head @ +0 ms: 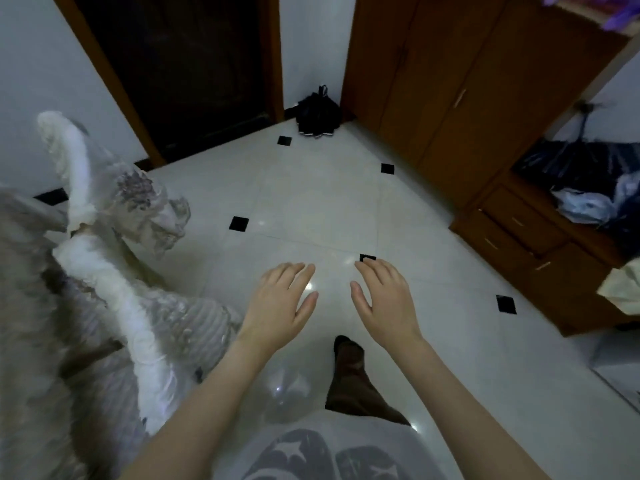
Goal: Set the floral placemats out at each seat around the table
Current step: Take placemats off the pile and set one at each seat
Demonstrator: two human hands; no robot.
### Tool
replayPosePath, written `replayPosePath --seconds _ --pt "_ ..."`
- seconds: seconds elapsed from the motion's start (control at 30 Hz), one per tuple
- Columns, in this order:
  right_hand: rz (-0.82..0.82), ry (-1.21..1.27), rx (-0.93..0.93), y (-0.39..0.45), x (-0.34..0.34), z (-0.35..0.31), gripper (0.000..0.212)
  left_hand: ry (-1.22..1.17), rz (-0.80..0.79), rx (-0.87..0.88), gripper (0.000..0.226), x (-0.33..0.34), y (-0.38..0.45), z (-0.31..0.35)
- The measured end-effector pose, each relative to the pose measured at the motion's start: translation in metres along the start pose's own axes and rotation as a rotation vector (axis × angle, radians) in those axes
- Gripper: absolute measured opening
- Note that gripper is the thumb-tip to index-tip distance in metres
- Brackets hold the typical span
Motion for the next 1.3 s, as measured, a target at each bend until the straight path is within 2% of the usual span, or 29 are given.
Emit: replayPosePath --seconds 0.23,0.4,0.6,0.8,1.13,1.3 --pt "-0.149 0.115 -0.241 0.17 0.051 0.028 0.038 0.125 0.107 -0.273 0.05 0.014 0.117 -0.027" --pt "-0.178 0.218 -0.399 0.276 0.089 0.012 0.037 0.22 0.171 -0.44 0.05 0.006 0.184 -0.066" --pt "-0.249 0.286 -0.522 0.357 0.16 -0.018 0.038 0.262 0.187 -0.571 0.049 0.017 0.234 -0.131" --pt "-0.285 0.321 -0.6 0.441 0.237 -0.072 0.035 0.268 0.214 -0.636 0.048 0.022 0.29 -0.224" --pt "-0.243 0.378 -0.693 0.619 0.328 -0.195 0.037 0.344 0.295 -0.7 0.05 -0.032 0.416 -0.393" --pt "-0.339 0.401 -0.776 0.701 0.395 -0.234 0.039 0.388 0.306 -0.798 0.052 -0.025 0.469 -0.466"
Point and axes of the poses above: each hand's wrist, its own y-axis towards the middle knuckle, its own x-axis out of the palm, z = x × y, the point moved 1 cm from there along y, towards the middle knuckle, and after that the axes turned 14 degrees about z, right-handed, at the moved point
